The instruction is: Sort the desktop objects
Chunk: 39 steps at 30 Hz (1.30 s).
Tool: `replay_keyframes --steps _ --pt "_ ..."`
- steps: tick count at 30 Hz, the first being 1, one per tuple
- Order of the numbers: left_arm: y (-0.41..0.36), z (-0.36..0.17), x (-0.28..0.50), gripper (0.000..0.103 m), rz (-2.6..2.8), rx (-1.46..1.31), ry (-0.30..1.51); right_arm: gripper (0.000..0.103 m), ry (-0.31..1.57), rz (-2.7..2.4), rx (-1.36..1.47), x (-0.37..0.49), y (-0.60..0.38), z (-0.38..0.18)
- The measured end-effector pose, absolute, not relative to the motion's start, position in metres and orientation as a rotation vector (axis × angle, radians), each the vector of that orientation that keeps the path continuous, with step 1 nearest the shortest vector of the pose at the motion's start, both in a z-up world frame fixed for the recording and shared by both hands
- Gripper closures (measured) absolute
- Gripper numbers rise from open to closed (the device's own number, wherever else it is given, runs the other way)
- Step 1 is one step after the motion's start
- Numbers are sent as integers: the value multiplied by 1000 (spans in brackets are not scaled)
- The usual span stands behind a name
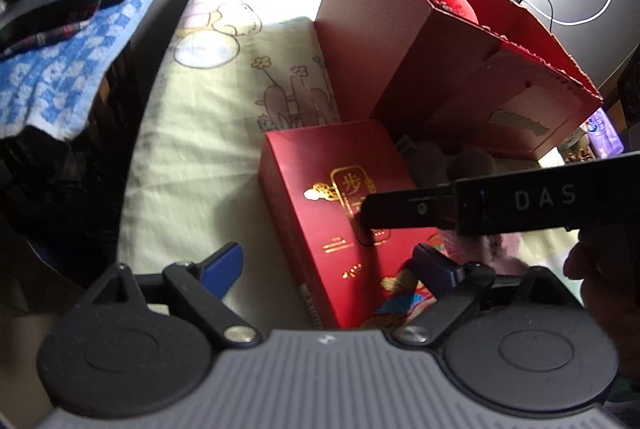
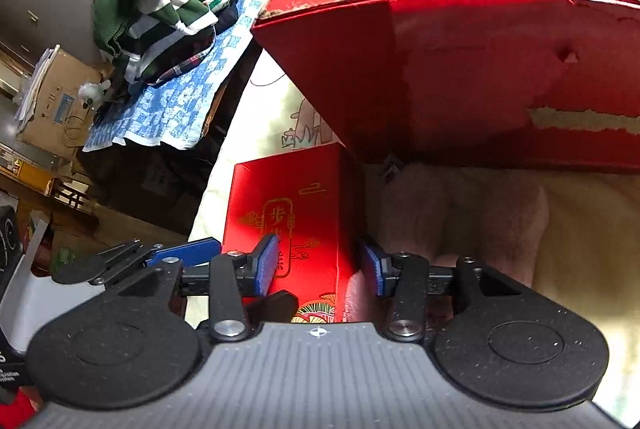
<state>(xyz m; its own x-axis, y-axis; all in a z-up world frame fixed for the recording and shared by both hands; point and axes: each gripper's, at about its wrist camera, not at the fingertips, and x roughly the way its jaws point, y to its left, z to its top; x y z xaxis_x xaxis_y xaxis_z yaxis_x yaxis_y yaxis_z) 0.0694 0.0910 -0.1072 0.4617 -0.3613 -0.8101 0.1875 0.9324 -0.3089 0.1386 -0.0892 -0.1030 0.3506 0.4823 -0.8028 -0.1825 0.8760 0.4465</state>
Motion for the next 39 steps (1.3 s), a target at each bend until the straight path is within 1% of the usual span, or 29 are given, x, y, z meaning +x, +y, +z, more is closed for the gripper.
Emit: replay_keyframes --steps 7,10,12,15,22,26,29,39 --pt "92 -112 67 11 -415 -235 1065 51 1157 476 253 137 -75 -103" --pt "92 -112 67 11 -420 -234 1065 48 1170 479 250 137 -73 -104" --pt "91 -112 66 12 -421 -231 1065 44 1183 483 259 138 -73 -106" --pt "89 -111 65 13 -424 -225 1064 42 1193 499 242 136 -71 -106" --pt "83 -98 59 13 -398 -162 1040 44 1201 510 224 128 -67 -97" --pt "78 -81 53 14 -345 -53 984 55 1169 544 231 118 -65 -83" --pt "77 -83 53 15 -347 -48 996 56 1154 551 238 115 -64 -79" --pt "84 -101 45 17 -368 -118 1069 54 1195 527 265 106 -69 -93"
